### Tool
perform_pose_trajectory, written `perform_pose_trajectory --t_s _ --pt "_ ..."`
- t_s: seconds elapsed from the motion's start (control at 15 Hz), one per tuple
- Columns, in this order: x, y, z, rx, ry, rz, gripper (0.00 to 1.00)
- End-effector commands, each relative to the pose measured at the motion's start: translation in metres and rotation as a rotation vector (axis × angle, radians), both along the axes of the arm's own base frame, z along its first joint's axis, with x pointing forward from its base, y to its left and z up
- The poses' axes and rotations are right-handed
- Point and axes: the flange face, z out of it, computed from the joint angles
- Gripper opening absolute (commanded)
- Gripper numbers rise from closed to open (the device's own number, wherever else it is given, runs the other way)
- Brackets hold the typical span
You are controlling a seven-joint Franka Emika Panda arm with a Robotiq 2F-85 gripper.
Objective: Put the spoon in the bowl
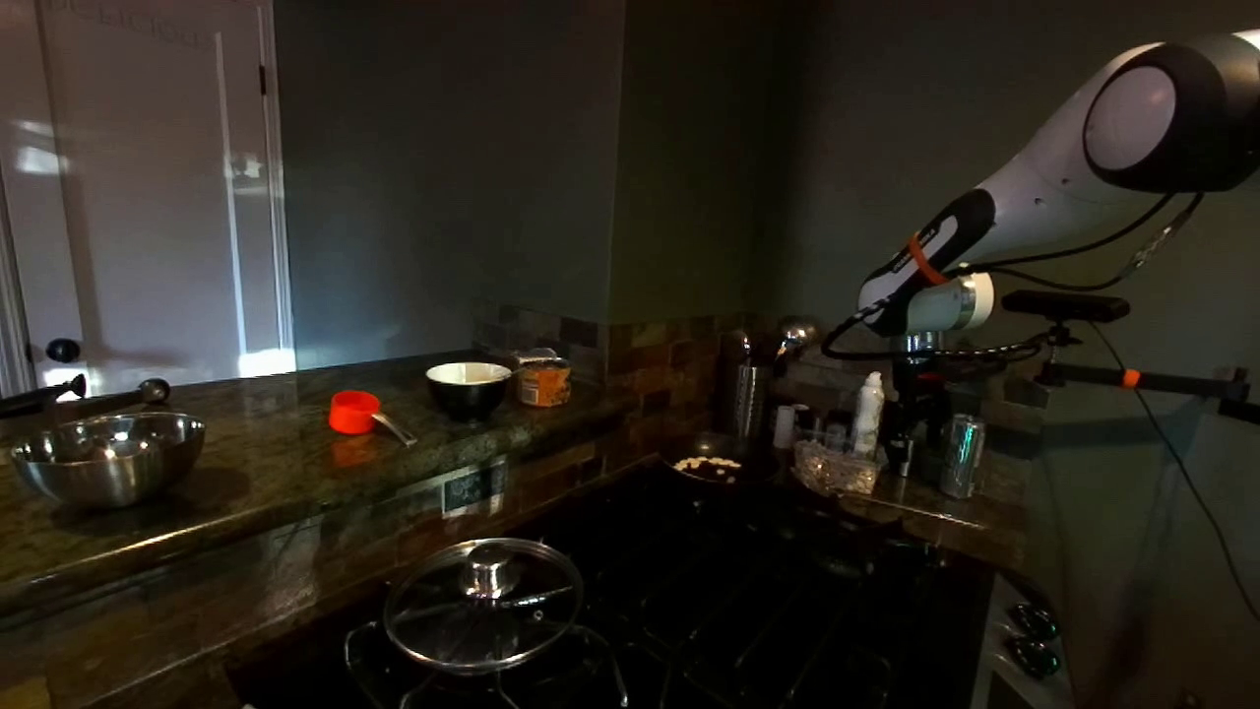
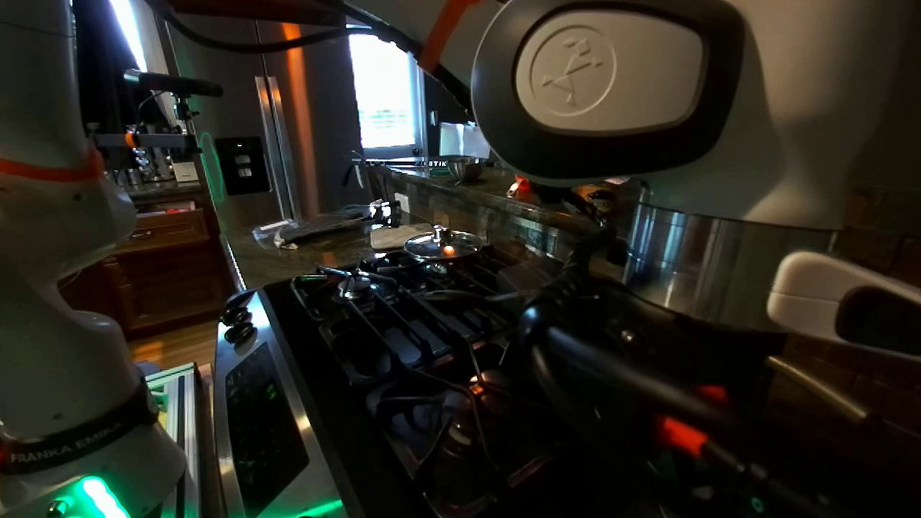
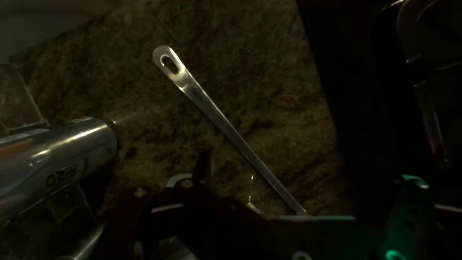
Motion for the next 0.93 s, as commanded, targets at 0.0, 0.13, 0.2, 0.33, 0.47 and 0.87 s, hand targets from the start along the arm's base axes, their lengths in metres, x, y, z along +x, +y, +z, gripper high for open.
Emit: perform_pose_trajectory --t_s 0.0,0.13,0.2,0.33,0.47,0.87 --pt "0.015 -0.006 -0.013 -0.045 -0.061 0.051 1.00" --pt "0.026 -0.009 -0.026 -0.069 -0.094 0.071 1.00" --pt "0.029 -0.009 -0.033 -0.062 -0.103 0.075 1.00" --pt "0.033 -0.008 -0.047 -0.061 -0.100 0.074 1.00" --pt "0.034 -0.010 -0.055 -0.067 -0.100 0.055 1.00" --pt "0.040 -0.013 -0.071 -0.069 -0.145 0.114 1.00"
